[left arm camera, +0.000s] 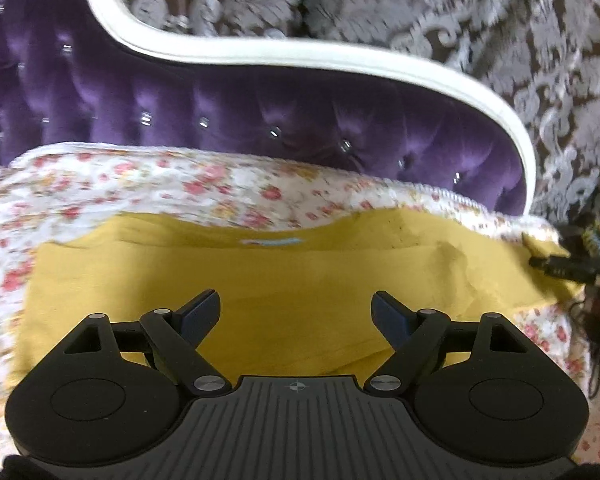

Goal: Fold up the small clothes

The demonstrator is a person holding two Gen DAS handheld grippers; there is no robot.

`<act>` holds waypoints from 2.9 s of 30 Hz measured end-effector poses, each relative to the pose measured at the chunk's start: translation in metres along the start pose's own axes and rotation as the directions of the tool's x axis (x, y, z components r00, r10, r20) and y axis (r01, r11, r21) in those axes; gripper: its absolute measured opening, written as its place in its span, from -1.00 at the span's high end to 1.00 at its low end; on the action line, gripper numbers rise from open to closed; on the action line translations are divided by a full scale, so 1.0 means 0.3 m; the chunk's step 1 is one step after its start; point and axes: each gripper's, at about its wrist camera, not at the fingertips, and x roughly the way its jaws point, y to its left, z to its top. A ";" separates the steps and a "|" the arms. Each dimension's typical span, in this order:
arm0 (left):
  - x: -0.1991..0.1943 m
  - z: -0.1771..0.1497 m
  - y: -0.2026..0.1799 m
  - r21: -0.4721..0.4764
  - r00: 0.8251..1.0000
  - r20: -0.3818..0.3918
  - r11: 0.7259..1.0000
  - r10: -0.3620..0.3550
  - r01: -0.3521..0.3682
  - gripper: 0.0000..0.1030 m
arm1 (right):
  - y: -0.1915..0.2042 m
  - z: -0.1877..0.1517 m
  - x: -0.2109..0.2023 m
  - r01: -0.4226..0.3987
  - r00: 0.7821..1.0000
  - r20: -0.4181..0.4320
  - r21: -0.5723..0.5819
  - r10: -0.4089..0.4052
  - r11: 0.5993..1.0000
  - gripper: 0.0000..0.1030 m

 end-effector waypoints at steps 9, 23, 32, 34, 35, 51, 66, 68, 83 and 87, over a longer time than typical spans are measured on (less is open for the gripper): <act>0.153 -0.054 -0.069 0.139 0.996 -0.061 0.989 0.058 -0.049 -0.59 | -0.092 0.039 -0.024 -0.041 0.999 -0.011 0.127 0.042 0.991 0.75; 0.070 -0.024 -0.048 0.095 0.997 -0.071 0.995 -0.016 0.023 -0.59 | 0.186 0.246 -0.357 -0.559 0.827 0.208 0.197 0.523 0.806 0.74; 0.034 0.035 0.025 -0.073 0.985 -0.072 0.986 -0.157 0.151 -0.61 | 0.576 0.016 -0.296 -0.645 0.763 0.062 0.128 0.643 0.753 0.74; 0.052 0.045 0.028 -0.110 0.977 -0.084 0.976 -0.196 0.186 -0.62 | 0.603 -0.025 -0.296 -0.626 0.780 0.054 0.106 0.624 0.773 0.73; 0.067 0.049 0.027 -0.133 0.970 -0.095 0.969 -0.223 0.210 -0.62 | 0.610 -0.041 -0.294 -0.620 0.784 0.051 0.105 0.618 0.778 0.73; 0.285 0.058 -0.147 -0.220 0.917 -0.195 0.927 -0.348 0.305 -0.62 | 0.667 -0.170 -0.408 -0.470 0.879 0.063 -0.045 0.472 0.881 0.08; 0.232 0.136 -0.266 -0.110 0.944 -0.132 0.951 -0.303 0.290 0.94 | 0.698 -0.205 -0.434 -0.447 0.892 0.053 -0.056 0.450 0.893 -0.08; 0.169 0.183 -0.280 -0.063 0.945 -0.099 0.949 -0.313 0.308 0.94 | 0.717 -0.209 -0.439 -0.436 0.896 0.049 -0.090 0.441 0.895 -0.14; -0.145 0.315 0.019 0.015 0.986 0.022 0.986 -0.164 0.164 0.94 | 0.739 -0.214 -0.434 -0.417 0.904 0.048 -0.116 0.424 0.902 -0.16; -0.139 0.266 0.150 -0.048 0.995 -0.004 0.994 -0.100 0.099 0.94 | 0.745 -0.215 -0.434 -0.414 0.905 0.049 -0.119 0.422 0.902 -0.16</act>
